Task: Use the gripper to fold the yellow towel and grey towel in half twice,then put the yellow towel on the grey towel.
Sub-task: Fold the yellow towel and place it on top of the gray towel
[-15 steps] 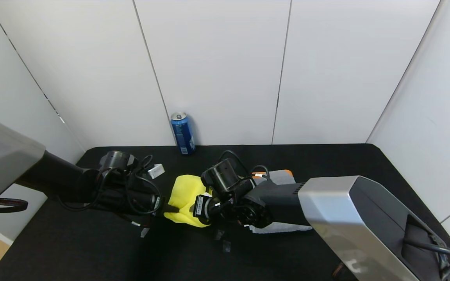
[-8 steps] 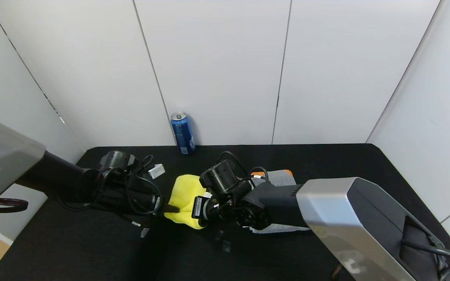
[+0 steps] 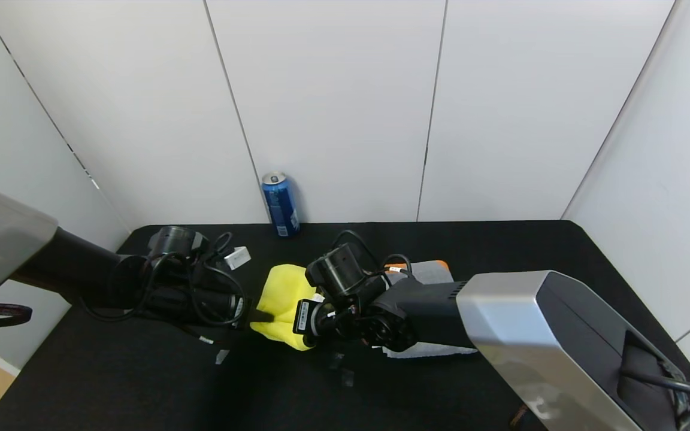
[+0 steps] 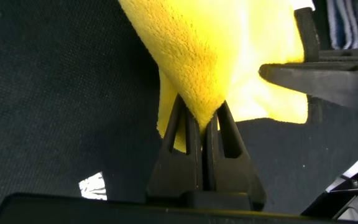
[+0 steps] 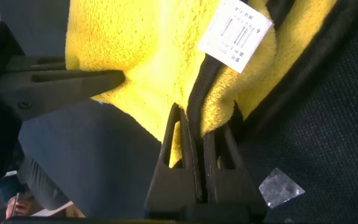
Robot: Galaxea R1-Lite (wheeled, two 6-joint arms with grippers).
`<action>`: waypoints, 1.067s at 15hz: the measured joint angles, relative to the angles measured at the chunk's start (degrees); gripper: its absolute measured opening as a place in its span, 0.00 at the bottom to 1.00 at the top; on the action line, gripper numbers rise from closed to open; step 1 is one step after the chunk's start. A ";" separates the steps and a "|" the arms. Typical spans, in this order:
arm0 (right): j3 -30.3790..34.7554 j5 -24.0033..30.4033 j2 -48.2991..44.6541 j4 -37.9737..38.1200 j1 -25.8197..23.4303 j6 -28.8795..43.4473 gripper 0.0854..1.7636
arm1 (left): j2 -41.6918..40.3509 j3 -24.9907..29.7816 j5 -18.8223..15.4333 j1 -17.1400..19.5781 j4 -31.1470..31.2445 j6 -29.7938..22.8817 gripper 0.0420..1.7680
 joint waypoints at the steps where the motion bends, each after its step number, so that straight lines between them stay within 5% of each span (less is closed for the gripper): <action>1: 0.00 0.02 -0.33 0.11 0.02 -0.05 0.04 | -0.67 0.07 0.06 0.00 0.15 0.00 0.05; 12: 0.59 -1.96 -8.33 7.90 -0.85 -0.16 0.04 | -10.68 1.05 1.28 -2.95 0.79 -1.33 0.05; 16: 0.78 -3.45 -11.79 13.96 -1.22 -0.13 0.04 | -13.90 0.50 8.73 -8.36 0.30 -4.01 0.05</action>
